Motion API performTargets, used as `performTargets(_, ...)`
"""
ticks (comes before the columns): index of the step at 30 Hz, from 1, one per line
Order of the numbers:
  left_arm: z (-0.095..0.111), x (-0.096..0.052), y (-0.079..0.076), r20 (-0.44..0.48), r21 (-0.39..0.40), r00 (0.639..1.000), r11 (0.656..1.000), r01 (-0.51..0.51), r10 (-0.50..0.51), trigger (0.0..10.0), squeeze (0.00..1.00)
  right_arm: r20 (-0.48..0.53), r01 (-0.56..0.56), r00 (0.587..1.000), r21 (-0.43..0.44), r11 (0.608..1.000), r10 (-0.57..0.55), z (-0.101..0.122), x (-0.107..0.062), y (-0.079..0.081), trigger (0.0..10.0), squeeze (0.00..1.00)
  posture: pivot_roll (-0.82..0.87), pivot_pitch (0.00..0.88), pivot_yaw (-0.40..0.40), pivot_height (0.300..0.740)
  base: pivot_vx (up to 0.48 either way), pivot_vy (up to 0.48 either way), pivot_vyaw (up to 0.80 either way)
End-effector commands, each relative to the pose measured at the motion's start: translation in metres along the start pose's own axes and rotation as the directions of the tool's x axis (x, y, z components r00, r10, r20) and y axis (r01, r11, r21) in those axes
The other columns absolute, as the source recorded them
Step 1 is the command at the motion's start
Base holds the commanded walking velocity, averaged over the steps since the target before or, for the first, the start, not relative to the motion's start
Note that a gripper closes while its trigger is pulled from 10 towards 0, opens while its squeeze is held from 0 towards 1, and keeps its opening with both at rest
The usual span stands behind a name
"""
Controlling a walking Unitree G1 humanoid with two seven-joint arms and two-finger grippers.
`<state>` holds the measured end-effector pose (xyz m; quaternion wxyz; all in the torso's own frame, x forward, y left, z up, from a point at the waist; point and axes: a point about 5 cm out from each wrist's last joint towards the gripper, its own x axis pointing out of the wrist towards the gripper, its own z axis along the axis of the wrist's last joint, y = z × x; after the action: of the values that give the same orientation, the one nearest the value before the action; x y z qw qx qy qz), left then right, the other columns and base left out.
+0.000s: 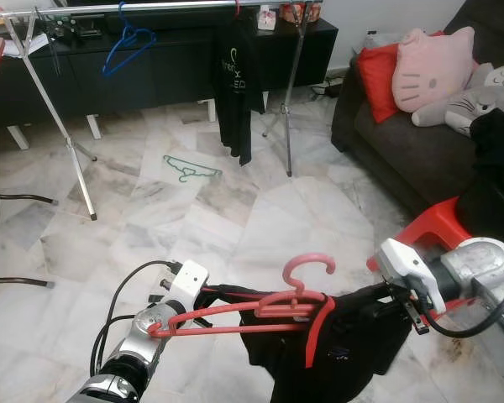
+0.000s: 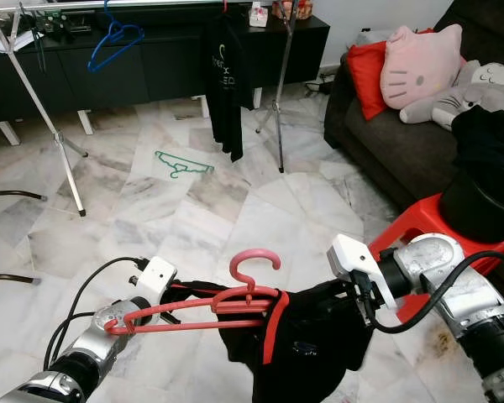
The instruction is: Hang hanger
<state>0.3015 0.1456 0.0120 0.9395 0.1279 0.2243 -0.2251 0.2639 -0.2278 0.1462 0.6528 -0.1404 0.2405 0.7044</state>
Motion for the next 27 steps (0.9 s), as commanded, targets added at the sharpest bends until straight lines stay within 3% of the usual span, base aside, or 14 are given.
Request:
performTargets(1,-0.034,-0.027,0.05,-0.157,-0.038,0.965,0.975,-0.219,0.211,10.0,0.0,-0.078,0.021,0.997,0.018,1.0,-0.02,-0.003,-0.034,0.011,0.0,0.0,-0.1,0.109,-0.061,0.74,0.0,0.0,0.0)
performTargets(9,-0.033,-0.038,0.074,-0.155,-0.025,0.943,0.953,-0.302,0.295,10.0,0.0,-0.131,0.07,0.989,0.053,0.996,-0.062,-0.013,-0.057,0.019,0.0,0.0,-0.1,0.109,-0.052,0.74,0.0,0.0,0.0)
performTargets(16,-0.034,-0.041,0.08,-0.164,-0.016,0.931,0.942,-0.335,0.328,10.0,0.0,-0.149,0.083,0.986,0.071,0.994,-0.071,-0.018,-0.063,0.022,0.0,0.0,-0.1,0.107,-0.048,0.74,0.0,0.0,0.0)
performTargets(18,-0.035,-0.042,0.082,-0.176,0.012,0.923,0.938,-0.346,0.342,10.0,0.0,-0.219,0.077,0.974,0.064,0.995,-0.061,-0.025,-0.064,0.023,0.0,0.0,-0.1,0.103,-0.045,0.74,0.0,0.0,0.0)
performTargets(22,-0.034,-0.043,0.084,-0.185,0.063,0.916,0.934,-0.351,0.356,10.0,0.0,-0.427,0.023,0.904,0.028,0.999,-0.009,-0.042,-0.068,0.027,0.0,0.0,-0.1,0.104,-0.044,0.74,0.0,0.0,0.0)
performTargets(27,-0.033,-0.042,0.083,-0.184,0.074,0.918,0.936,-0.344,0.352,10.0,0.0,-0.468,0.024,0.883,-0.007,1.0,-0.024,-0.045,-0.066,0.022,0.0,0.0,-0.1,0.093,-0.041,0.74,0.0,0.0,0.0)
